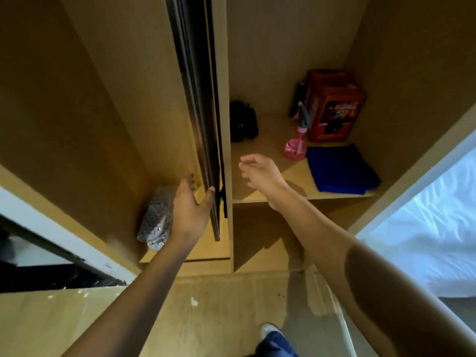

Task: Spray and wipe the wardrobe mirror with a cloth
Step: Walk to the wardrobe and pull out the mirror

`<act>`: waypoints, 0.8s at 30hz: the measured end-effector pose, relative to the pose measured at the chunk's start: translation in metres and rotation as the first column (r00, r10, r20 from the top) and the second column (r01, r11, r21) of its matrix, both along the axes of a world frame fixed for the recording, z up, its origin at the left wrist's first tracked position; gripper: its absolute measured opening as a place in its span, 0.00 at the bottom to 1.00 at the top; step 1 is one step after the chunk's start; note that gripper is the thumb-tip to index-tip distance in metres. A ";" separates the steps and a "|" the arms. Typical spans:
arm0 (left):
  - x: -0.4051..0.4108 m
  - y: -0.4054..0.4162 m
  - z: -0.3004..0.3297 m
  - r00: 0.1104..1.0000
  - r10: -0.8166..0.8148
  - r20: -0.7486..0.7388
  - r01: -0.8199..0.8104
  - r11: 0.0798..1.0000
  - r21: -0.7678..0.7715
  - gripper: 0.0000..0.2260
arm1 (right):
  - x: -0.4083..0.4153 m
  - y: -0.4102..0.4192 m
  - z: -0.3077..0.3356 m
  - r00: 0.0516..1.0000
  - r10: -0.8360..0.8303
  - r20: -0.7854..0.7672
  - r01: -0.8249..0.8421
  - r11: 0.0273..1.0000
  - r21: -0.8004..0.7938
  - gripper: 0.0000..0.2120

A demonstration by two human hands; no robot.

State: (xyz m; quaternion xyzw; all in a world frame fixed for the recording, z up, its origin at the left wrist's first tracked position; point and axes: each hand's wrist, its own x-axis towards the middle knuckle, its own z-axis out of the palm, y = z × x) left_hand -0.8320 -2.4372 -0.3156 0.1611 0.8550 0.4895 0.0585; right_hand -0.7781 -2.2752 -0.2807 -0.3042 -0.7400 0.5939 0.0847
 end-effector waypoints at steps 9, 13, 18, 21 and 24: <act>-0.003 -0.017 0.025 0.988 -0.152 -0.018 0.153 0.988 0.029 0.26 | -0.004 -0.052 0.070 0.946 -0.126 -0.300 0.160 0.983 0.092 0.15; 0.001 -0.009 0.049 0.985 -0.118 -0.123 0.120 0.993 0.008 0.29 | -0.008 -0.067 0.106 0.894 -0.114 -0.434 0.210 0.961 0.182 0.20; 0.002 0.006 0.080 0.971 -0.089 -0.224 0.100 0.994 0.038 0.31 | -0.023 -0.077 0.140 0.858 -0.005 -0.513 0.211 0.915 0.344 0.30; -0.002 0.015 0.093 0.956 -0.075 -0.284 0.085 0.996 0.024 0.29 | -0.035 -0.078 0.151 0.854 0.030 -0.519 0.220 0.883 0.414 0.31; -0.008 0.021 0.099 0.933 -0.028 -0.360 0.044 0.998 0.036 0.23 | -0.042 -0.078 0.156 0.858 0.049 -0.510 0.224 0.859 0.459 0.29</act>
